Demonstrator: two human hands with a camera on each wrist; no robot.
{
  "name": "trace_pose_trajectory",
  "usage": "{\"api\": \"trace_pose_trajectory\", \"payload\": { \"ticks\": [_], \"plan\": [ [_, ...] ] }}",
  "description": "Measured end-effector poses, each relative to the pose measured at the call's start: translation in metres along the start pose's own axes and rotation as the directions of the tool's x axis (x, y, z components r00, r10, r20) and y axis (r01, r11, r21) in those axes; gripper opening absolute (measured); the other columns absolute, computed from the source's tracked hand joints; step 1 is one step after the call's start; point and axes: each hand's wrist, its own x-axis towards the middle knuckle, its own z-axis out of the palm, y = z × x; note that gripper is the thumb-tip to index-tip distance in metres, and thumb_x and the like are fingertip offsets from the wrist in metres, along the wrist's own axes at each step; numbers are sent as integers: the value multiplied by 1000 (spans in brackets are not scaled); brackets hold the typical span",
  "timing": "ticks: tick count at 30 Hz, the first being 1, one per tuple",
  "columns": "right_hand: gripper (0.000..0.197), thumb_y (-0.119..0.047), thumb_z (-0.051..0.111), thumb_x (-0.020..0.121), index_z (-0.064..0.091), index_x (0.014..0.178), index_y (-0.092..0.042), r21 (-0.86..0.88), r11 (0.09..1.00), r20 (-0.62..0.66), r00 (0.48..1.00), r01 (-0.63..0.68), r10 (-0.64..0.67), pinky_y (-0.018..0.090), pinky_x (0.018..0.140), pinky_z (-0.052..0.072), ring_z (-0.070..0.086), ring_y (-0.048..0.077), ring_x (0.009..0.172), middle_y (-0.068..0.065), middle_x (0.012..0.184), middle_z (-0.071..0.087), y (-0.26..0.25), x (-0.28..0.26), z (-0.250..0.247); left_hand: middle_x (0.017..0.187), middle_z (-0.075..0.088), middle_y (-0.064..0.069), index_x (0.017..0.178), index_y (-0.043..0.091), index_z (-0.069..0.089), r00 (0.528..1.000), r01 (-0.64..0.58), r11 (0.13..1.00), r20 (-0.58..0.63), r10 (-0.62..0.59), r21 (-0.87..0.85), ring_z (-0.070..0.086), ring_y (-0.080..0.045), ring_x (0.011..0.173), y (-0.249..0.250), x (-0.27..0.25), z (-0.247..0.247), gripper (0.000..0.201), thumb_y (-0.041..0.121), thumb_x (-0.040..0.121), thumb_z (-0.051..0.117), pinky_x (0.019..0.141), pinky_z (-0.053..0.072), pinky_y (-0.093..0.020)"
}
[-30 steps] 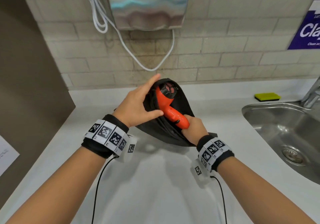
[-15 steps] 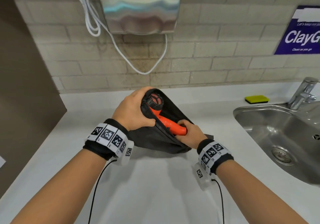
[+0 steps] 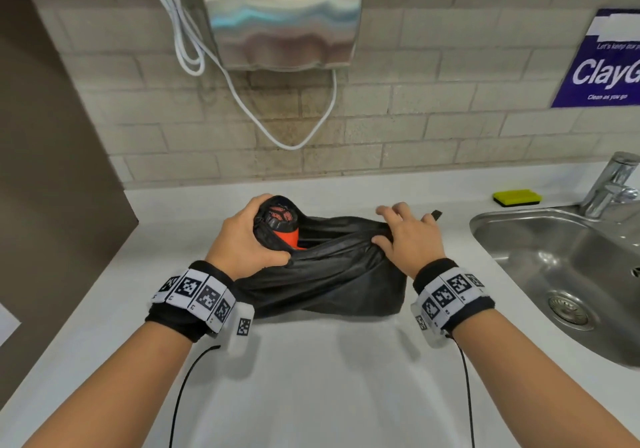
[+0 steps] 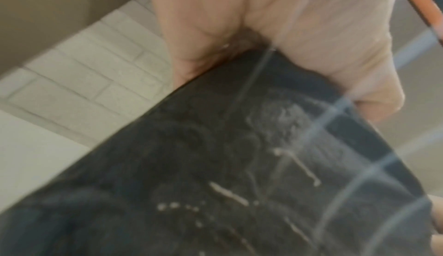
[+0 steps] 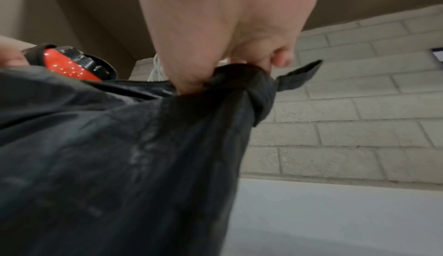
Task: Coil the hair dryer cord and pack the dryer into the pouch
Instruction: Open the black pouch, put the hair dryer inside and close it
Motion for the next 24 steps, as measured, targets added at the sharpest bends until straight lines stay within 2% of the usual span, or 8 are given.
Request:
{"api": "trace_pose_trajectory", "payload": {
  "ticks": [2, 4, 7, 12, 16, 20, 22, 24],
  "plan": [
    [45, -43, 36, 95, 33, 138, -30, -48, 999, 130, 991, 23, -16, 41, 98, 28, 60, 26, 103, 2, 131, 52, -2, -1, 2, 102, 56, 21, 126, 30, 43, 999, -9, 1000, 33, 10, -7, 55, 4, 93, -3, -4, 3, 90, 5, 51, 84, 74, 39, 3],
    [35, -40, 35, 96, 48, 126, -29, -18, 1000, 153, 988, 23, -20, 39, 97, 27, 61, 24, 103, 2, 116, 65, -3, -3, 5, 102, 53, 26, 123, 33, 42, 999, -20, 1000, 47, 21, -14, 54, 8, 93, -3, -8, 4, 89, 5, 51, 84, 73, 39, 5],
    [24, -32, 41, 95, 60, 104, -20, 290, 957, 23, 999, -33, 28, 39, 93, 37, 61, 28, 98, 3, 105, 69, -2, -4, 6, 102, 52, 27, 123, 34, 41, 1000, -7, 1000, 20, 8, -28, 53, 10, 94, -5, -10, 5, 88, 5, 52, 84, 74, 38, 6],
    [20, -17, 47, 91, 64, 101, -14, 572, 820, -183, 979, 28, 94, 45, 91, 44, 61, 28, 94, 5, 103, 68, -13, -3, -3, 107, 55, 20, 119, 41, 39, 999, -42, 999, 33, 42, 6, 54, 4, 98, -8, -11, 2, 83, 12, 56, 85, 80, 38, 2],
    [21, -8, 47, 89, 65, 99, -9, 648, 761, -274, 946, 47, 175, 34, 85, 45, 58, 25, 93, 8, 99, 66, -16, -1, -13, 107, 63, 27, 115, 37, 54, 996, -93, 988, -10, 93, -126, 57, 11, 102, -11, -10, -4, 52, 23, 71, 76, 90, 40, -4],
    [19, -9, 54, 88, 68, 101, -6, 729, 684, -185, 959, -12, 213, 24, 86, 41, 59, 25, 98, 11, 101, 68, -6, 4, -13, 80, 67, 33, 102, 17, 69, 993, -95, 992, -82, 89, -80, 61, 13, 84, -3, -5, -13, 19, 10, 85, 63, 81, 44, -5],
    [20, -13, 58, 87, 70, 102, -8, 680, 732, -149, 969, -44, 196, 28, 88, 43, 58, 27, 99, 10, 101, 69, 0, 5, -15, 75, 70, 20, 94, 13, 73, 989, -115, 993, -86, 117, 27, 63, 7, 76, 6, 0, -18, 13, 12, 85, 63, 76, 47, -10],
    [20, -21, 59, 87, 72, 100, -14, 509, 859, -177, 970, -57, 169, 36, 88, 42, 52, 29, 98, 5, 100, 70, 4, 5, -20, 82, 71, 7, 93, 9, 74, 985, -124, 989, -109, 133, 86, 63, 0, 75, 13, 4, -23, 14, 16, 84, 65, 77, 49, -20]
  ]
}}
